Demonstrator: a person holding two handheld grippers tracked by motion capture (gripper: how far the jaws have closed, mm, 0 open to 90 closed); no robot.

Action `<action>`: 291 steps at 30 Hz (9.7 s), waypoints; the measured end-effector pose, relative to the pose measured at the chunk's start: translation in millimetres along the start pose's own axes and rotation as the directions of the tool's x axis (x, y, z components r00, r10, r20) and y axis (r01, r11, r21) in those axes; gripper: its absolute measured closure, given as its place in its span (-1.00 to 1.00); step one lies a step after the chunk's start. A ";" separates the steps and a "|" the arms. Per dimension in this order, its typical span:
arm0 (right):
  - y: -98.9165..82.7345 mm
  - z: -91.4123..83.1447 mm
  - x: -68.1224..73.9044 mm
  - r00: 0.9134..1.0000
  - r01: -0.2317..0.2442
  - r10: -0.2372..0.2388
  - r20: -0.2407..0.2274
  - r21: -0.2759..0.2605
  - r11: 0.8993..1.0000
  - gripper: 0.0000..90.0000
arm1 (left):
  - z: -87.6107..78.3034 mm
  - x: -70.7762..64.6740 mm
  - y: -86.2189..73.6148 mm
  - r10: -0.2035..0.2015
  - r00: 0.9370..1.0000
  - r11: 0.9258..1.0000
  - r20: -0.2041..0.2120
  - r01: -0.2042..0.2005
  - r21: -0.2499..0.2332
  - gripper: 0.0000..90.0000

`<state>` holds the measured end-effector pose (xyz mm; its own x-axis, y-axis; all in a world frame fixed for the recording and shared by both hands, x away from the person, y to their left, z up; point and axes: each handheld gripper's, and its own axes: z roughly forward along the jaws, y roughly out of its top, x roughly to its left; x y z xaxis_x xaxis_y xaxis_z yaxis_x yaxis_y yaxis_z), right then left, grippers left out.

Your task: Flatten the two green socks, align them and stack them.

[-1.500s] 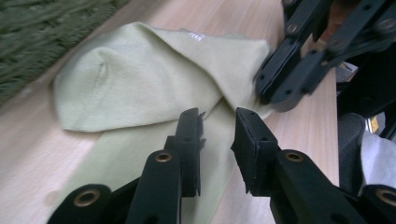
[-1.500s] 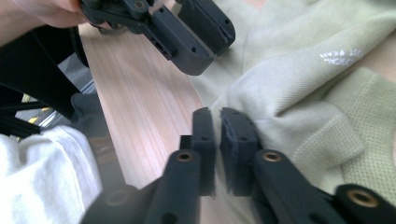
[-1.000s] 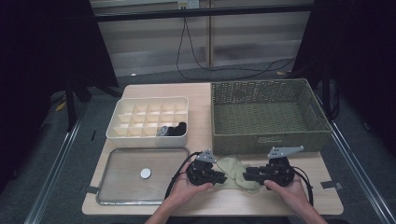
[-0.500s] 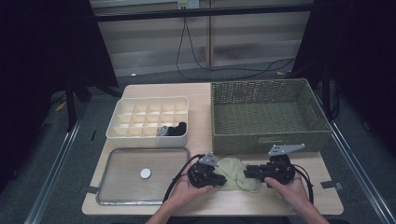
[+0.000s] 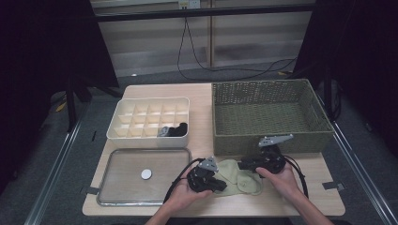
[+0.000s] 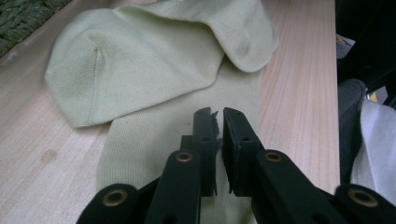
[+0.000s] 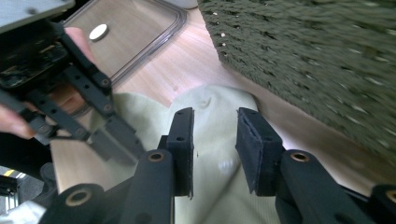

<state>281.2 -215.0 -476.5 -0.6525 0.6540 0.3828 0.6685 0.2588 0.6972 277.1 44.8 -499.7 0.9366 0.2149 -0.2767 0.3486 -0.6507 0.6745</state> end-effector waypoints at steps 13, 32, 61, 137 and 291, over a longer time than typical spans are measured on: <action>-4.8 24.0 -11.9 0.998 -0.018 0.014 0.056 0.072 0.997 0.36 | -1.6 4.9 2.4 -0.039 0.999 0.999 -0.033 0.038 -0.032 0.77; 0.0 7.2 12.5 0.999 0.033 -0.034 -0.010 -0.057 0.998 0.96 | 0.7 9.7 10.0 -0.052 0.998 0.997 -0.037 0.050 -0.066 0.73; -9.1 24.0 52.0 0.980 0.118 -0.118 -0.161 -0.015 0.993 0.96 | -37.4 26.6 -3.0 -0.124 0.982 0.984 -0.142 0.103 -0.148 0.63; -58.1 -31.5 32.9 0.998 0.068 -0.067 -0.007 0.050 0.996 0.96 | -19.6 27.7 8.0 -0.073 0.990 0.994 -0.121 0.062 -0.092 1.00; -38.8 -12.4 -1.1 0.995 0.046 -0.056 0.087 0.111 0.993 0.85 | 22.2 -2.3 27.7 0.032 0.998 0.999 -0.046 -0.032 0.006 0.59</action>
<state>251.5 -234.6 -496.4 -0.6551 0.6981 0.2890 0.6734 0.3661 0.6422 283.9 10.1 -495.5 0.9478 0.2274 -0.2234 0.3188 -0.6612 0.6791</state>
